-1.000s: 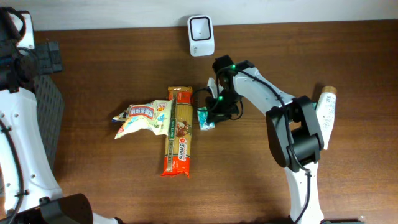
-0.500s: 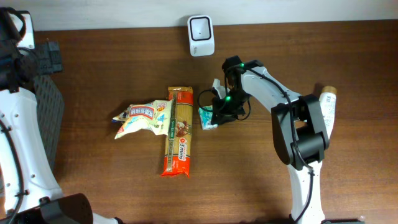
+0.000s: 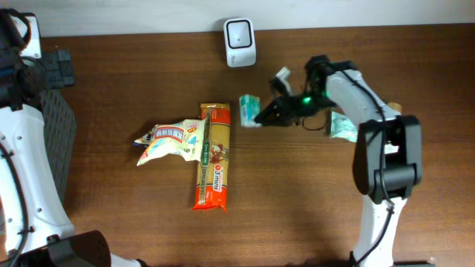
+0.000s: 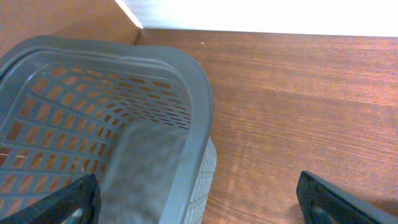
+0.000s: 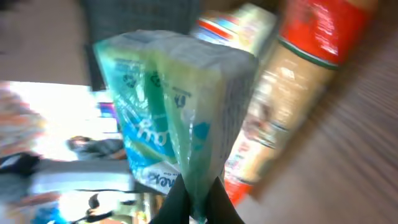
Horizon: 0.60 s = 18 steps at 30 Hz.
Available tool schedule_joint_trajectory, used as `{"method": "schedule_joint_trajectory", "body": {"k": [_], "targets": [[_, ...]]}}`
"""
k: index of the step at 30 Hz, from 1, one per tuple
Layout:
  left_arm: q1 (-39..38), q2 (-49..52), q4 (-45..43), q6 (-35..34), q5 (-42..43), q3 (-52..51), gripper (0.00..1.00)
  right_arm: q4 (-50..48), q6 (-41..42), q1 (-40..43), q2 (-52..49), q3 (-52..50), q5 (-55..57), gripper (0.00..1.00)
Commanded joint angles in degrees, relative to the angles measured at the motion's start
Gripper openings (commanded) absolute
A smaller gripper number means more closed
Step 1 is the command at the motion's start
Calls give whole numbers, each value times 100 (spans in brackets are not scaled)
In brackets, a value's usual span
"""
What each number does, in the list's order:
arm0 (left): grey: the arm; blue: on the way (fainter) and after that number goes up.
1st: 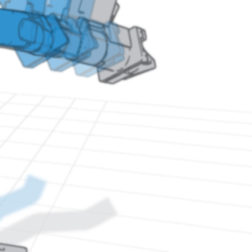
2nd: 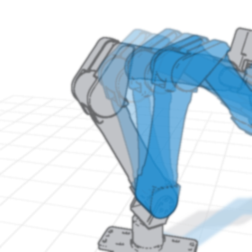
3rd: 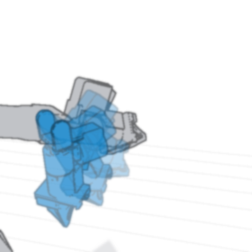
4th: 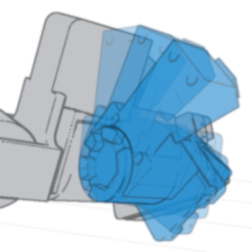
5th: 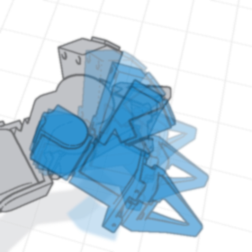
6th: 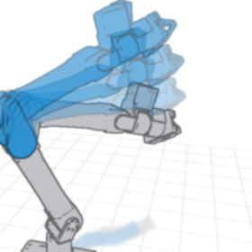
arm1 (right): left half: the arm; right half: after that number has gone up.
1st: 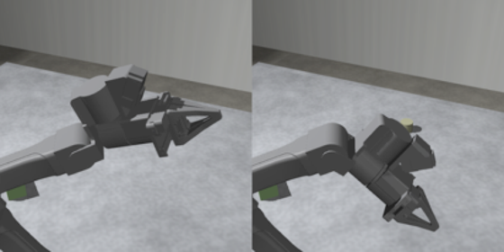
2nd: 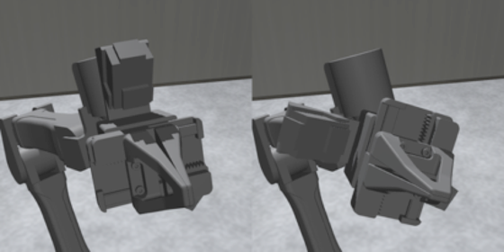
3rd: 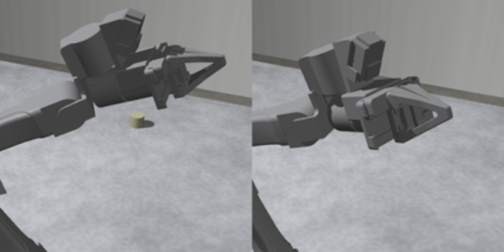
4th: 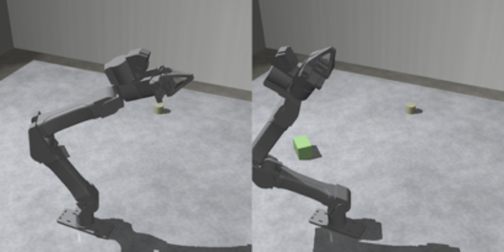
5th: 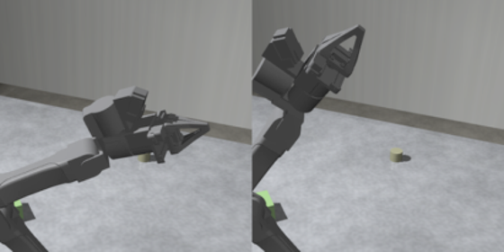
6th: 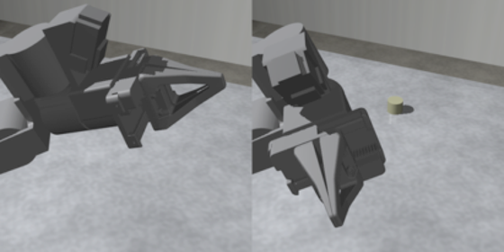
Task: Scan the item barcode
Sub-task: 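Grasp the green tissue pack with the right gripper, then lift the tissue pack and hold it to the barcode scanner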
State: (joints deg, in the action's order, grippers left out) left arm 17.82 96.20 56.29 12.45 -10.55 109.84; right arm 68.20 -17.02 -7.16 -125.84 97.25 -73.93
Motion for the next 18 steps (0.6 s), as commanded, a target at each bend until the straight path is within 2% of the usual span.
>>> {"method": "schedule_joint_trajectory", "body": {"k": [1,5,9,14,18], "targets": [[24,-66,-9,50,20,68,99,146,-634,173,186,-20,-1499,4],[24,-66,-9,50,20,68,99,337,-634,240,306,4,-1502,4],[24,-66,-9,50,20,68,99,581,-634,280,898,11,-1502,4],[24,-66,-9,50,20,68,99,667,-632,859,1974,11,-1502,4],[24,-66,-9,50,20,68,99,831,-640,1121,2173,11,-1497,4]]}}
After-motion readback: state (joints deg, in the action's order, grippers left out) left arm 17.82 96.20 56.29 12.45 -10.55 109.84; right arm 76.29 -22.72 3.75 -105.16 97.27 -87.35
